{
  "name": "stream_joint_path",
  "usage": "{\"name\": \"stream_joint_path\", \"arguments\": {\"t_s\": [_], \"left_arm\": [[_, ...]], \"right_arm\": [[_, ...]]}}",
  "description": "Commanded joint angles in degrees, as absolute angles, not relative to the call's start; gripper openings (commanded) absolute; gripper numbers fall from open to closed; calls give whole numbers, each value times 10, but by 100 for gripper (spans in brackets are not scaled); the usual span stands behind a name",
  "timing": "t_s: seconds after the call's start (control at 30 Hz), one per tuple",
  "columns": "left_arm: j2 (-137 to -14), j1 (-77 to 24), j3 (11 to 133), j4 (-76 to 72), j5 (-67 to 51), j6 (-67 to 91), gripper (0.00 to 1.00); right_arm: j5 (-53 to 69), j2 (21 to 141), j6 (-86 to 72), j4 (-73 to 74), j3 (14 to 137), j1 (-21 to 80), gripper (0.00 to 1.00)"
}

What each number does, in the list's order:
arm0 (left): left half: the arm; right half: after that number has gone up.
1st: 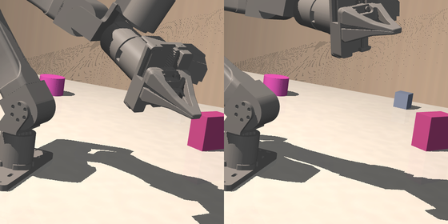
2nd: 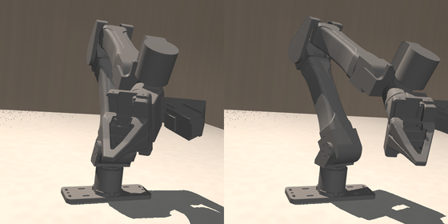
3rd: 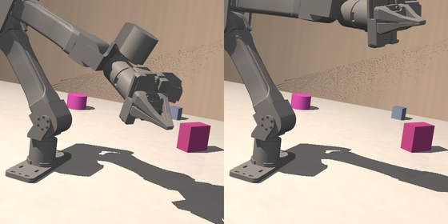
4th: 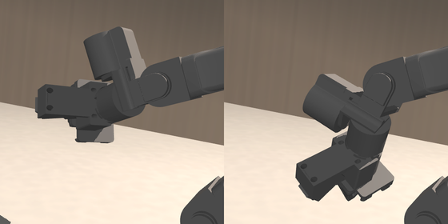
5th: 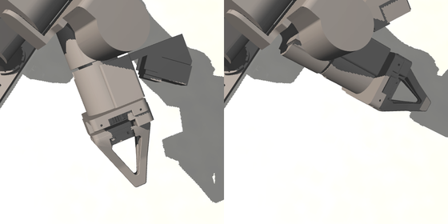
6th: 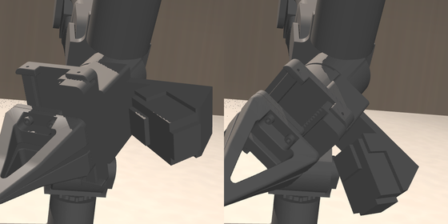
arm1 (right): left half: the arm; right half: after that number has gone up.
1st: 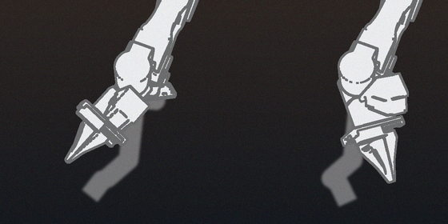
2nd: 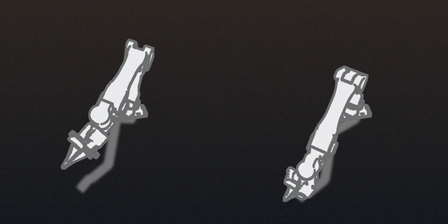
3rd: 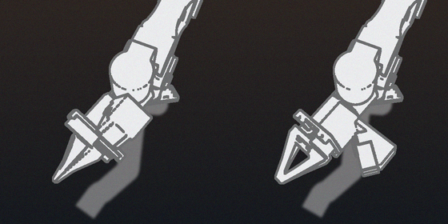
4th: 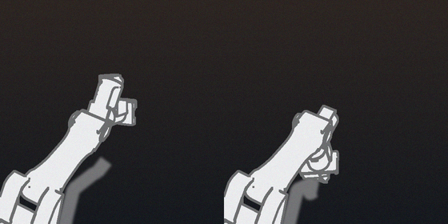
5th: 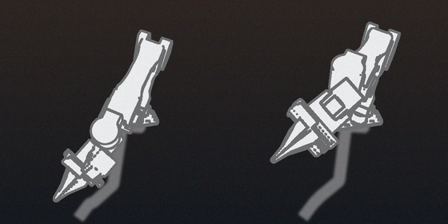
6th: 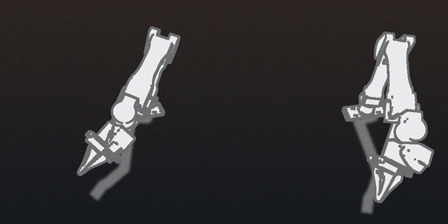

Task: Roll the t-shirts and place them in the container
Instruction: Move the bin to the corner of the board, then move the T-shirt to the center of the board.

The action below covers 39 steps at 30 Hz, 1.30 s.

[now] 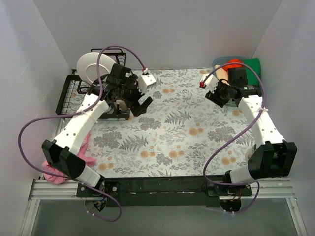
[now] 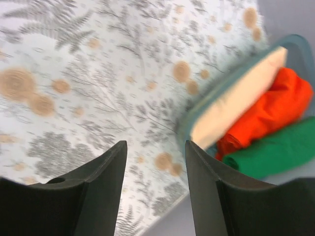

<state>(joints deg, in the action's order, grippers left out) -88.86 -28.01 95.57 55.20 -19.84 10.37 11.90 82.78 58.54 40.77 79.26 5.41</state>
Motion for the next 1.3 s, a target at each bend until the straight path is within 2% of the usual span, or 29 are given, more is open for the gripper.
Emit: {"name": "stream_joint_path", "arguments": {"t_s": [0.0, 0.2, 0.27, 0.3, 0.4, 0.5, 0.6, 0.73, 0.87, 0.93, 0.97, 1.0, 1.07, 1.17, 1.23, 1.27], "left_arm": [[-818, -235, 883, 743, -124, 4, 98], [-695, -82, 710, 794, -41, -101, 89], [-673, -35, 691, 778, -37, -105, 89], [-672, -1, 671, 768, -28, -98, 90], [-702, 79, 654, 723, 40, -52, 89], [-748, 128, 685, 720, 24, -10, 85], [-772, 138, 686, 709, 35, 21, 83], [-780, 149, 627, 679, 61, 37, 79], [-787, 154, 564, 608, 72, 53, 72], [-787, 155, 545, 598, 84, 53, 66], [-779, 155, 540, 587, 88, 51, 62], [-774, 155, 533, 580, 97, 49, 53], [-761, 155, 526, 561, 107, 41, 47], [-758, 155, 530, 554, 120, 32, 20], [-755, 153, 570, 576, 88, 32, 1], [-754, 150, 590, 588, 70, 33, 0]], "right_arm": [[170, 832, 493, 426, 759, 93, 59], [194, 843, 439, 446, 792, 121, 63], [193, 843, 432, 451, 804, 131, 64], [192, 842, 425, 455, 808, 134, 67], [192, 846, 410, 477, 826, 146, 68], [185, 858, 398, 508, 858, 159, 67], [173, 888, 383, 569, 934, 163, 67], [171, 942, 384, 647, 1023, 164, 67], [156, 977, 375, 691, 1093, 169, 66], [153, 989, 369, 708, 1114, 171, 66], [150, 989, 366, 710, 1119, 175, 66], [149, 987, 360, 709, 1117, 178, 66], [149, 979, 354, 706, 1100, 187, 66], [147, 960, 345, 697, 1072, 206, 65], [142, 944, 344, 691, 1060, 216, 65], [137, 939, 343, 686, 1055, 218, 65]]}}
